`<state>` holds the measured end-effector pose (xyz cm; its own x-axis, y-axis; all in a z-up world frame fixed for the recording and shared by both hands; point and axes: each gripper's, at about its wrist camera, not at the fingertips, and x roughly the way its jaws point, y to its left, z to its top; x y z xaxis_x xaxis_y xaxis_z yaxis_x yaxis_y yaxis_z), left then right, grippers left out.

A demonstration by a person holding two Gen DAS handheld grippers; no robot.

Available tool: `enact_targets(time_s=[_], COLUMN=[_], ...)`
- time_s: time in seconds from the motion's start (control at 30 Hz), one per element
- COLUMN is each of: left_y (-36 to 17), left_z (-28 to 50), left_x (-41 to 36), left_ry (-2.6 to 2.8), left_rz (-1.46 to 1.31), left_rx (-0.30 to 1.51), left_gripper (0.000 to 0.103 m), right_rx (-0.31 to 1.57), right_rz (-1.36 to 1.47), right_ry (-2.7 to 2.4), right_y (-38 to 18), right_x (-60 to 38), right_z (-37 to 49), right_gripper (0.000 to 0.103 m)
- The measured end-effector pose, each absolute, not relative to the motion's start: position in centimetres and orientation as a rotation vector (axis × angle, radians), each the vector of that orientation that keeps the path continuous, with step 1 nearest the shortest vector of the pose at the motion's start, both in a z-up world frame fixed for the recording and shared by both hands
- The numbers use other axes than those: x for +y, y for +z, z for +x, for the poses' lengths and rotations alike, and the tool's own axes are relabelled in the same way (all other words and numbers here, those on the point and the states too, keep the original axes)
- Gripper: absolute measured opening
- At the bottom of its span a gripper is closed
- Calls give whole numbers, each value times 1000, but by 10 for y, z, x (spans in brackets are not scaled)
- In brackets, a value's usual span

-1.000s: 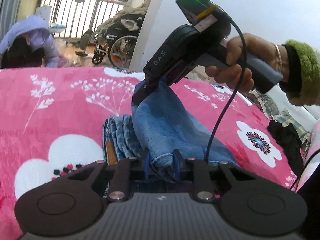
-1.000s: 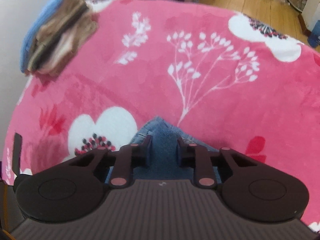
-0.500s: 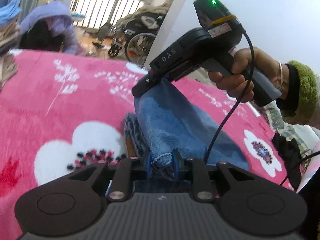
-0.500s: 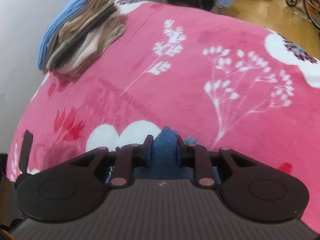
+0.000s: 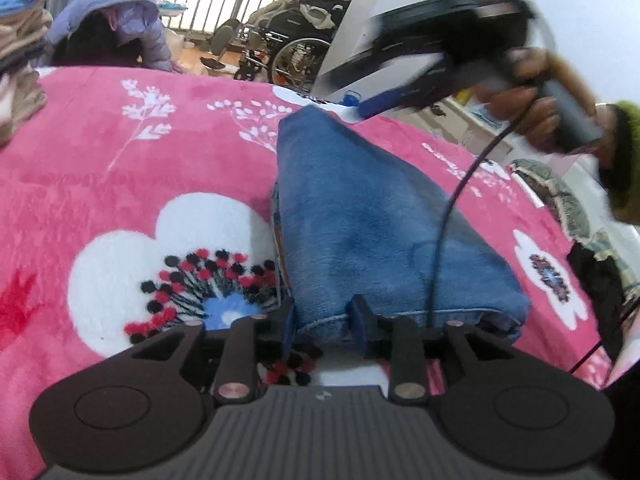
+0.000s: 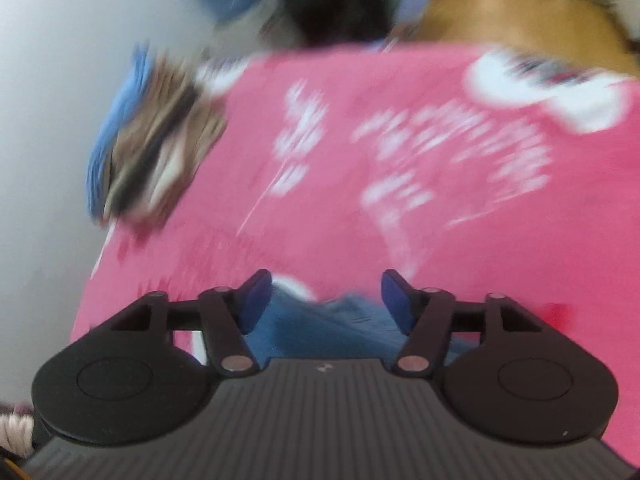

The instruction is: Fold clothes

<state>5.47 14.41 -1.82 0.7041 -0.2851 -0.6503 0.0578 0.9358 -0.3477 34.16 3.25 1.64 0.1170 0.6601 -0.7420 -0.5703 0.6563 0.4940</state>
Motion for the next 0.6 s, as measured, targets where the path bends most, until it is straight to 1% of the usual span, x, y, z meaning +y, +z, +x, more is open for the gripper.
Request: enact_targets(time_s=[0.03,0.1,0.2,0.33,0.37,0.43,0.5,0.57,0.6], left_y=[-17,-12,-1,26,34,46,52,48,42], left_z=[54,53,49,51,56,75,99,124,139], left_x=[143,144,150,162,164,162,150,132,121], left_ry=[-190,-187,-168,-78,-73,-94,-143,-192,-202], left_rz=[-301,-285,-259,-193,-184,-170,-140,-85,-45], left_rx=[769,765,761,713,697,680,673,677,691], left_gripper=[35,45,54,53,53,53,53,51,48], right_rx=[1103,1033,930,805,789,769,761,753,755], right_rz=[108,104,88,6,-32,-127,-215,-279,-290], right_ry=[869,824,762,662,645,635,669,754,787], right_y=[30,52,83,101,96,78,53,23,11], right_x=[10,-35,-102,-174,-181,-182,-164,-134,-120], right_z=[341,330,310,272,266,255,249,245,245], right_gripper=[62,62,62,60,58,45,31,23,21])
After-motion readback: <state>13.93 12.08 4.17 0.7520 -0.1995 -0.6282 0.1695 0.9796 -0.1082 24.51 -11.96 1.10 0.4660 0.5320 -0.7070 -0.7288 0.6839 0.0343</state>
